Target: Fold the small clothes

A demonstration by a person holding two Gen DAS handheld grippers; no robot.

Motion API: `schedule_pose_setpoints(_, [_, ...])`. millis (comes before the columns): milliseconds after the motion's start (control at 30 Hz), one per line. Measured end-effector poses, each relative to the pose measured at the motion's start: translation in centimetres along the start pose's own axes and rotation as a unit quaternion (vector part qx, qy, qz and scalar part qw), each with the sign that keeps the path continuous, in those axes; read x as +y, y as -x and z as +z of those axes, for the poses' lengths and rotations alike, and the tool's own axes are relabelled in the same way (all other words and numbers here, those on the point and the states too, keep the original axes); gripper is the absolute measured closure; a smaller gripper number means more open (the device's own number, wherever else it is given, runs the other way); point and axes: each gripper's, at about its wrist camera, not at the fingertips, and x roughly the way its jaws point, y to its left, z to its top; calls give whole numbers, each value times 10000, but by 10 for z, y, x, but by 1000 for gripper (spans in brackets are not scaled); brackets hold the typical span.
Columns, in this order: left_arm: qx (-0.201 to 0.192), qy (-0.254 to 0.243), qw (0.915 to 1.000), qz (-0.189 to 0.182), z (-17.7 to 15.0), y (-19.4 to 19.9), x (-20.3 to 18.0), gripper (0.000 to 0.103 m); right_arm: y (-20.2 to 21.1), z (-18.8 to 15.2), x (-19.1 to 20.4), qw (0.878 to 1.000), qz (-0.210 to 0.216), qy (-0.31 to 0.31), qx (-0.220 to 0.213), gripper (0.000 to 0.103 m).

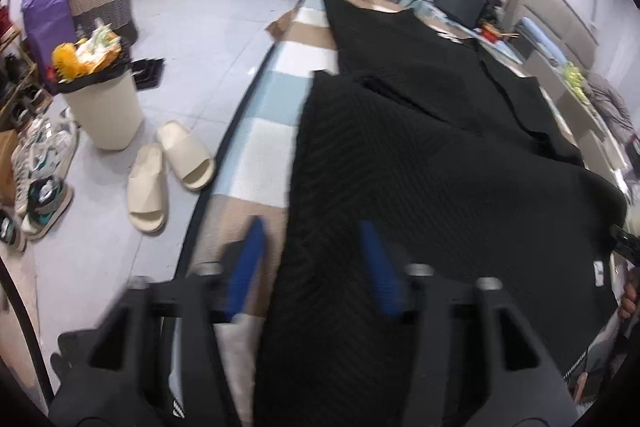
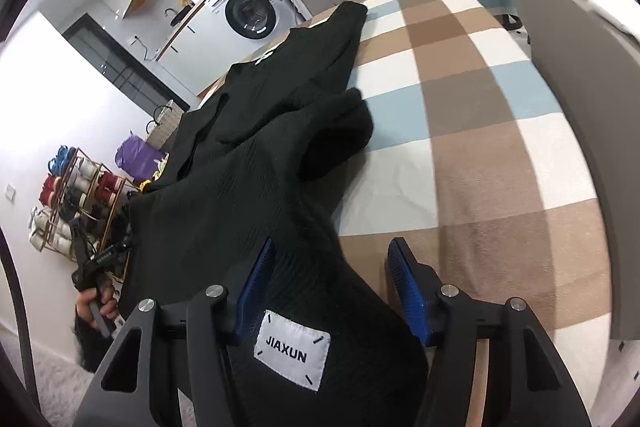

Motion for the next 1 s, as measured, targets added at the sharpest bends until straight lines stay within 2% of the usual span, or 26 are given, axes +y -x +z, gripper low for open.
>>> schedule_pose_setpoints(33, [39,-116,9999,-52,0,-1,-4,92,-3,-2,3,10000,-27,79,-2,50])
schedule_pose_setpoints(67, [32,-202,9998,-47,0,-1,-7,97,-5,-3,5,9999,-65,153,-27,60])
schedule_pose_setpoints(100, [-4,-233,9997,-44,0,0,-9,97,-7,-4,9,9995,-128,269,-48,93])
schedule_pose_setpoints(133, [-55,-239,9997,-96,1,3,-11,98,-8,-4,14,9988,-236,399,-129,99])
schedule_pose_setpoints(233, [-268,-252,9989,-273,3,22,-11,98,6,-7,29,9964,-165,704,-446,99])
schedule_pose_setpoints(433, [-906,-108,9935,-679,16,69,-8,98,58,3,52,9869,634,755,-1273,99])
schedule_pose_setpoints(533, [-1218,2,9899,-730,25,86,-5,98,68,11,58,9826,775,655,-1557,99])
schedule_pose_setpoints(633, [-1417,161,9869,-753,40,92,-1,98,66,25,62,9795,735,468,-1818,99])
schedule_pose_setpoints(800, [-1527,334,9852,-706,75,77,4,98,53,58,57,9753,467,-15,-2158,99])
schedule_pose_setpoints(900, [-1444,340,9872,-589,102,50,2,98,34,86,52,9750,152,-214,-2207,99])
schedule_pose_setpoints(1000, [-1183,470,9910,-419,128,7,0,98,5,112,47,9779,-54,-350,-2063,99])
